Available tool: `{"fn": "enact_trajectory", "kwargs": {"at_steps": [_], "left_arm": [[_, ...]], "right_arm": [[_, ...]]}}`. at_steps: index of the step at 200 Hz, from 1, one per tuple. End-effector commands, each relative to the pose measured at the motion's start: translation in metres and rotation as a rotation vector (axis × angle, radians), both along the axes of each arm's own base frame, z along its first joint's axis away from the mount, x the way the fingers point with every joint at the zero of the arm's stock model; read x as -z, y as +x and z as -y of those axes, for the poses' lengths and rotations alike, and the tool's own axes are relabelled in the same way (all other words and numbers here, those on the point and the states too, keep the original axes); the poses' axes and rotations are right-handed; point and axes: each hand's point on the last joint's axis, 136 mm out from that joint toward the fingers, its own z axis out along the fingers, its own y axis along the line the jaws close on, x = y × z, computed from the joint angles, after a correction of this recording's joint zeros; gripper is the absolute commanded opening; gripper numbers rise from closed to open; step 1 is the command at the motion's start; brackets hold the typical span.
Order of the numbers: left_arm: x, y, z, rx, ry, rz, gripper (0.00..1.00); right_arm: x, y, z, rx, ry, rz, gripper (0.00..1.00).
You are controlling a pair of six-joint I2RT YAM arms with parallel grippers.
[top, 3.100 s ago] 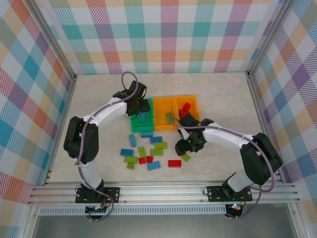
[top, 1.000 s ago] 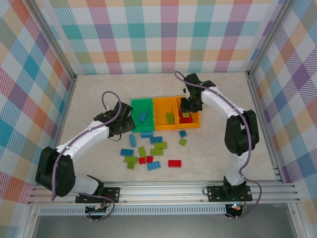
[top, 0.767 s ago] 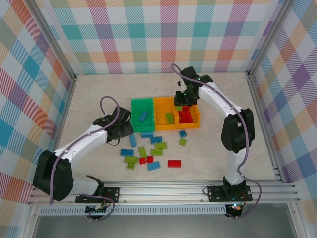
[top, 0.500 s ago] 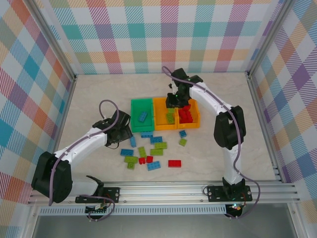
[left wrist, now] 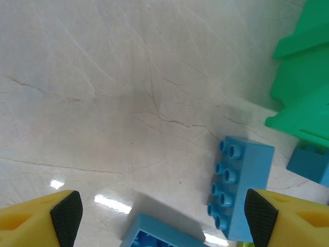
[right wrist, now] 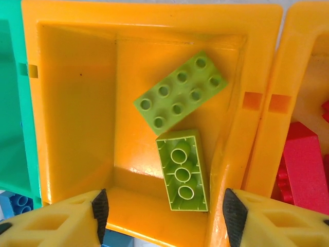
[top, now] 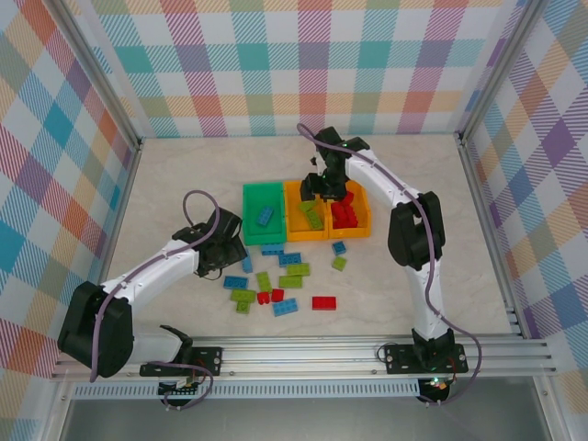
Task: Sort the legos into containers by color
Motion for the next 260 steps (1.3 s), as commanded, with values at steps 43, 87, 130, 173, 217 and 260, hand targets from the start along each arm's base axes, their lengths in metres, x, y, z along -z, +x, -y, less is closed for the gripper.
{"fn": "enact_trajectory", "kwargs": {"at_steps": [43, 87, 130, 173, 217, 260], "left_arm": [[0.015, 0.009, 0.038, 0.092, -0.076, -0.032, 0.78], [0.027, 0.019, 0.051, 0.125, -0.078, -0.063, 0.62], [0.036, 0.027, 0.059, 0.136, -0.069, -0.09, 0.53], [0.036, 0.028, 0.057, 0.132, -0.052, -0.089, 0.32], [0.014, 0.03, 0.055, 0.129, -0.06, -0.035, 0.18], [-0.024, 0.042, 0.057, 0.134, -0.08, 0.067, 0.16]], "right_arm": [[-0.043, -0.013, 0.011, 0.025, 0.023, 0.091, 0.69], [-0.055, -0.017, 0.026, 0.059, 0.009, 0.122, 0.73], [-0.057, -0.021, 0.042, 0.105, 0.014, 0.115, 0.76], [-0.055, -0.027, 0.056, 0.124, 0.006, 0.111, 0.76], [-0.053, -0.037, 0.075, 0.115, -0.049, 0.15, 0.76], [-0.042, -0.06, 0.087, 0.105, -0.044, 0.159, 0.78]]}}
